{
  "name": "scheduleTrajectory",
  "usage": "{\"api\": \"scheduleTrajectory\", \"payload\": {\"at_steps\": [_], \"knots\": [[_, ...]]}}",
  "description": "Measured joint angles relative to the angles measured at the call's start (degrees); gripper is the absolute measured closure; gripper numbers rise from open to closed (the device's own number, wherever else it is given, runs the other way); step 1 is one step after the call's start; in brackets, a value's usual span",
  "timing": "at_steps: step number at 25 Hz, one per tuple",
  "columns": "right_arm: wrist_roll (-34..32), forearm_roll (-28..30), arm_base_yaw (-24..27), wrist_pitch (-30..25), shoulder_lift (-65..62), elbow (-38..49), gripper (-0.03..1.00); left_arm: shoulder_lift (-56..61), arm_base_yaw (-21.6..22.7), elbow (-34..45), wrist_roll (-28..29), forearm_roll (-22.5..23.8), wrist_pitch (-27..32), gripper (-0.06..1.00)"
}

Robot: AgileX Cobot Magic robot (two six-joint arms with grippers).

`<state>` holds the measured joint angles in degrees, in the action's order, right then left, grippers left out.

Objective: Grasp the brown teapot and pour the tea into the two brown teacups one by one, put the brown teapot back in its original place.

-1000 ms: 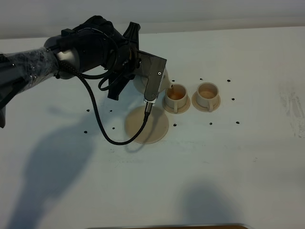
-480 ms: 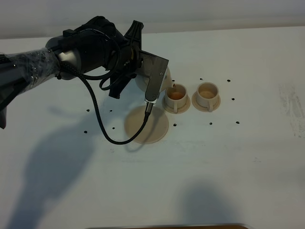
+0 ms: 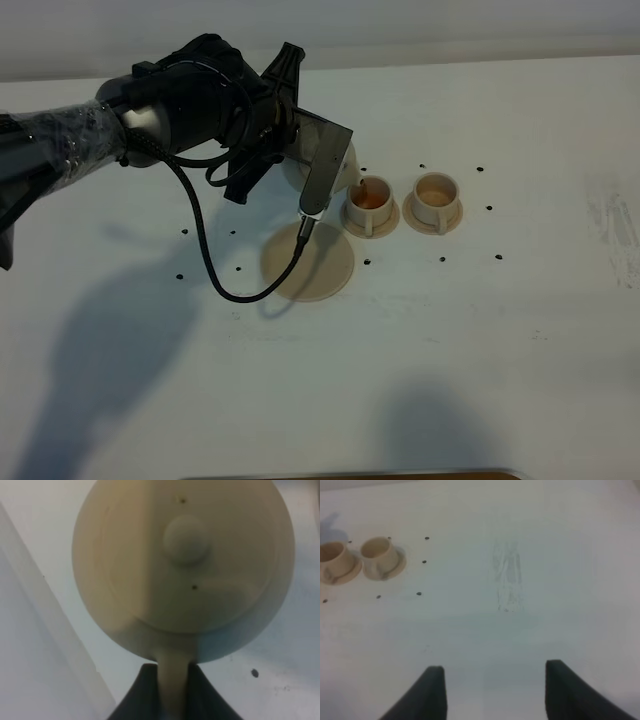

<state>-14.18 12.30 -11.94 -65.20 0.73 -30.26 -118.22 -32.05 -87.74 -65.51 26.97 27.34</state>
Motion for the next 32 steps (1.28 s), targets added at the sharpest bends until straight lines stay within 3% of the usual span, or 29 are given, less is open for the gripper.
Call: {"api": "scheduleTrajectory", "payload": {"at_steps": [32], "knots": [[0.00, 0.00, 0.00, 0.00, 0.00, 0.00, 0.54, 0.00, 0.00, 0.00, -7.06, 0.91, -2.40, 0.78]]}}
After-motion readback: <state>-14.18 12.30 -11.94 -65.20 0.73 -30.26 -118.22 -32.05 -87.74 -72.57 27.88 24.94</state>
